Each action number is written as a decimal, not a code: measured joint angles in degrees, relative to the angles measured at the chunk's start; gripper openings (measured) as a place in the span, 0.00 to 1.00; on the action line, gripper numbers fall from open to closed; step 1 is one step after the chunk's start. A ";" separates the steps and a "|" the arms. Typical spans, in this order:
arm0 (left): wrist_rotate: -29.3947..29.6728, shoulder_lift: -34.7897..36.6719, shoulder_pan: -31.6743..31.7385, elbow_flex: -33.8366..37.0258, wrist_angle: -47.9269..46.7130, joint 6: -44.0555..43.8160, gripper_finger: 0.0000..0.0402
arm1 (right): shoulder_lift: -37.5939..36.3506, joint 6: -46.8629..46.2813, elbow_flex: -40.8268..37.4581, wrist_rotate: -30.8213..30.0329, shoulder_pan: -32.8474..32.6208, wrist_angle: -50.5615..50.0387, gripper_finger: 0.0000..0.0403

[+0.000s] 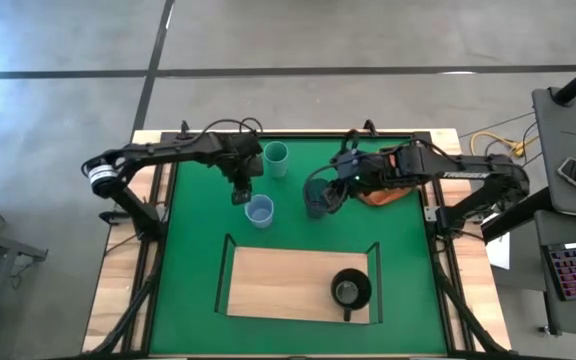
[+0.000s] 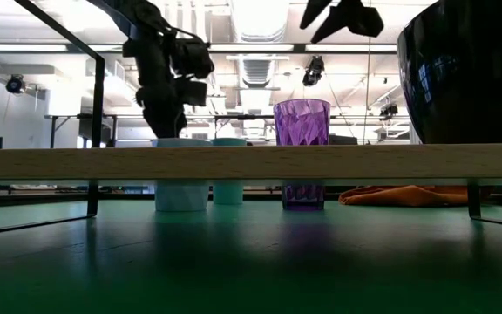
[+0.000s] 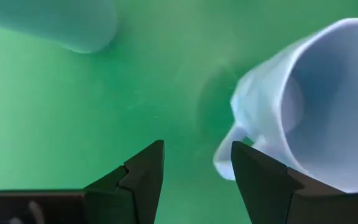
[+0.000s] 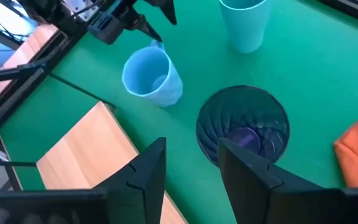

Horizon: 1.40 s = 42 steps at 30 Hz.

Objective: Stack small to large cups/mugs on shelf
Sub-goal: Put the blue mug on the shelf

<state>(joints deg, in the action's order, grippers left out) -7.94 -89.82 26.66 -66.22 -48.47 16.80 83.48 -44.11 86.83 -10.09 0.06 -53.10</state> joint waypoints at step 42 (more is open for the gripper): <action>-12.72 -0.99 -5.52 -0.17 4.81 -18.50 0.42 | 1.07 0.65 0.00 -0.46 1.37 -0.19 0.32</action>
<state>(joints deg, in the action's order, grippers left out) -20.66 -90.80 21.15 -66.39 -43.66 -1.70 84.55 -43.46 86.83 -10.55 1.43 -53.30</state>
